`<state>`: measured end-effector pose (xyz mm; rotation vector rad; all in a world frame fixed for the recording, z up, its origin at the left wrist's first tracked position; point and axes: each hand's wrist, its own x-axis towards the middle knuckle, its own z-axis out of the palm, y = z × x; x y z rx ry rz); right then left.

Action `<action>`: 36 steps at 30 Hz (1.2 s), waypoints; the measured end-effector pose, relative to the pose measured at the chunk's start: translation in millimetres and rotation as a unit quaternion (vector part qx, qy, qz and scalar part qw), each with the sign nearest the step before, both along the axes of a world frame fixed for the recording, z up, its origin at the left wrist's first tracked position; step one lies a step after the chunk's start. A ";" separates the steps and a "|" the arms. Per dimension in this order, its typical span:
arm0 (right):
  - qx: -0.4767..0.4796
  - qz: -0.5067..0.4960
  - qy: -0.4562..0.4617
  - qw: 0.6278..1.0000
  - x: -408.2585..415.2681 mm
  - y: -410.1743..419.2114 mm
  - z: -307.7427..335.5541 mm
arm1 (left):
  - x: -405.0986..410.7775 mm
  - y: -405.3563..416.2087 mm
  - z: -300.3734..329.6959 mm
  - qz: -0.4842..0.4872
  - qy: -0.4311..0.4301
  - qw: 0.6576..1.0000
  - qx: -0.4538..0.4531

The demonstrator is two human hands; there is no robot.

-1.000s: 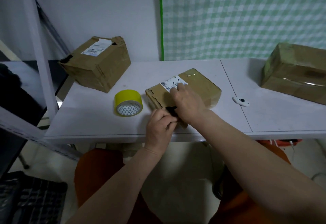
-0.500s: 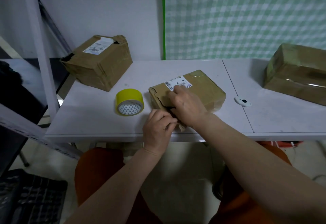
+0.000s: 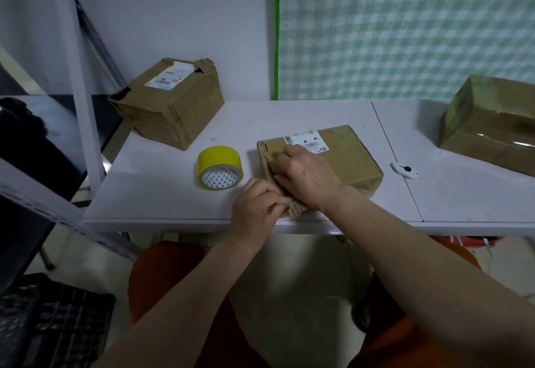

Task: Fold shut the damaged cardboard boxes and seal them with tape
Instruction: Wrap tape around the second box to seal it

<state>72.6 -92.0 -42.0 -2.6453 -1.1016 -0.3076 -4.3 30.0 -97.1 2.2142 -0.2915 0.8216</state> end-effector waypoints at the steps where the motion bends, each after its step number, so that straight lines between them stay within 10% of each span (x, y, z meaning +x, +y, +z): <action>1: 0.012 0.004 0.004 1.000 -1.6 3.4 -0.1 | 0.2 3.2 0.7 -0.008 0.006 1.000 0.000; 16: 0.261 -0.138 0.170 0.940 -15.9 -33.9 0.0 | 0.3 25.4 13.3 0.013 0.119 0.992 -0.032; 36: 0.206 -0.099 0.121 0.966 -27.1 -31.0 -20.4 | 15.5 13.5 22.0 0.088 0.261 0.949 -0.155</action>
